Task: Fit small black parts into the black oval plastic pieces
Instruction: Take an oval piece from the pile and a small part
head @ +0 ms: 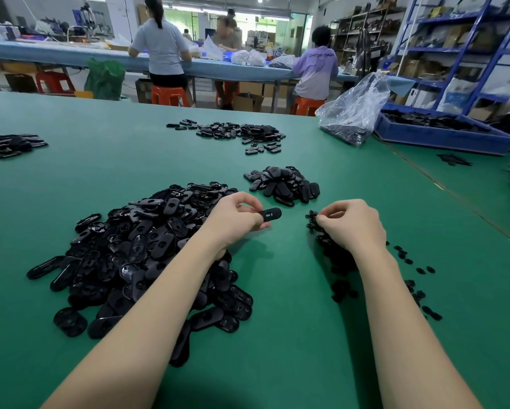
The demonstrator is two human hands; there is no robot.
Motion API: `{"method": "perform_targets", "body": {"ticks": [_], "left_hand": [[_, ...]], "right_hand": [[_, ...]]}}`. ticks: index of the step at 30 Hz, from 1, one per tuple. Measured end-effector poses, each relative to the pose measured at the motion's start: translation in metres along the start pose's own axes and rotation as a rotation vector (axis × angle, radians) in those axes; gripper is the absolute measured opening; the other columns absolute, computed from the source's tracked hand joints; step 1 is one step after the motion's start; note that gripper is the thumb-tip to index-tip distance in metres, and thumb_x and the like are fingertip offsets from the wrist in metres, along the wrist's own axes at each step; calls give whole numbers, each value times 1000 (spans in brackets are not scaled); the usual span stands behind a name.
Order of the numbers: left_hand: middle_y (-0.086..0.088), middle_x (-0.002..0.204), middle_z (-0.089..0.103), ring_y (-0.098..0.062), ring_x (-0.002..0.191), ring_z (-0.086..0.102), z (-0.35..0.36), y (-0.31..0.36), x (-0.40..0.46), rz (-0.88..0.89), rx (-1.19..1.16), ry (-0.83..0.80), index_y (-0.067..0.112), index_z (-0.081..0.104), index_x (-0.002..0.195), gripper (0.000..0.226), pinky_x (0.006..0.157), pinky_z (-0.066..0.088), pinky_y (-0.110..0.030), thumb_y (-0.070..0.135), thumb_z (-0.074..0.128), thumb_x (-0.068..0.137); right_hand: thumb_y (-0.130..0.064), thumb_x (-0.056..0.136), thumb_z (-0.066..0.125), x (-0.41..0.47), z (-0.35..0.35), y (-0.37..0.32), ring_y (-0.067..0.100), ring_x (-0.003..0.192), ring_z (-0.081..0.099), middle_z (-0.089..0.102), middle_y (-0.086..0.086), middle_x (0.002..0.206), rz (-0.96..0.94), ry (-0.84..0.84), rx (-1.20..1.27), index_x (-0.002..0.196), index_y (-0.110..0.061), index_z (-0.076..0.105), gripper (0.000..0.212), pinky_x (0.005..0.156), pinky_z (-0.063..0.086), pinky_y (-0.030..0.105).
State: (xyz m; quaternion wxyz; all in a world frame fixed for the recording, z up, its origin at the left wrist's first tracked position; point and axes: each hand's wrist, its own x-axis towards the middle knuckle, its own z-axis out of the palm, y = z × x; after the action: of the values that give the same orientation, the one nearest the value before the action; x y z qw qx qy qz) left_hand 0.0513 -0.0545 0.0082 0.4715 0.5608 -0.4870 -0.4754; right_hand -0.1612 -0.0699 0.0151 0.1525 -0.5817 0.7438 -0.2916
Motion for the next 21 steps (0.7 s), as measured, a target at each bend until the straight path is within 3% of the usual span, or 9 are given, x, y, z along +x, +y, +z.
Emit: {"method": "perform_targets", "body": {"ticks": [2,5,9,11,15,21], "left_hand": [[-14,84,71,-26,81,77,1,-1,1,-10,-43,-8,6,60,90,15,77,61,-25,-9,61,89],[-15,89,71,-20,68,71,3,-1,2,-28,-19,-4,7,63,98,13,73,60,-28,-4,62,91],[-9,82,65,-17,67,59,6,1,0,-59,-29,-9,13,72,95,22,59,47,-21,-4,58,92],[-12,79,67,-15,64,62,9,3,-1,-78,-143,-28,9,68,92,18,54,49,-17,-7,59,92],[-18,87,72,-18,71,73,10,4,-3,-33,-283,-51,4,59,97,20,63,56,-17,-13,65,87],[-19,99,76,-22,83,76,9,5,-5,42,-208,-97,7,66,115,30,72,59,-20,-10,61,91]], "right_hand": [[-35,83,72,-1,-1,-1,12,87,66,71,-20,81,-1,-13,102,80,-33,75,5,69,45,28],[-30,78,75,-2,2,-4,2,73,67,73,-17,71,-30,-51,264,77,-31,76,2,70,53,25],[-17,81,76,-9,5,-14,2,50,52,69,-17,62,-119,-179,518,86,-28,76,12,48,40,11],[-15,84,78,-12,5,-19,1,49,47,66,-16,62,-139,-279,589,84,-26,78,11,47,37,12],[-16,86,78,-17,6,-25,3,50,42,62,-7,70,-131,-387,631,80,-26,78,12,43,32,13],[-18,84,80,-19,10,-30,11,61,41,64,-2,75,-87,-371,640,81,-24,77,7,42,31,12]]}}
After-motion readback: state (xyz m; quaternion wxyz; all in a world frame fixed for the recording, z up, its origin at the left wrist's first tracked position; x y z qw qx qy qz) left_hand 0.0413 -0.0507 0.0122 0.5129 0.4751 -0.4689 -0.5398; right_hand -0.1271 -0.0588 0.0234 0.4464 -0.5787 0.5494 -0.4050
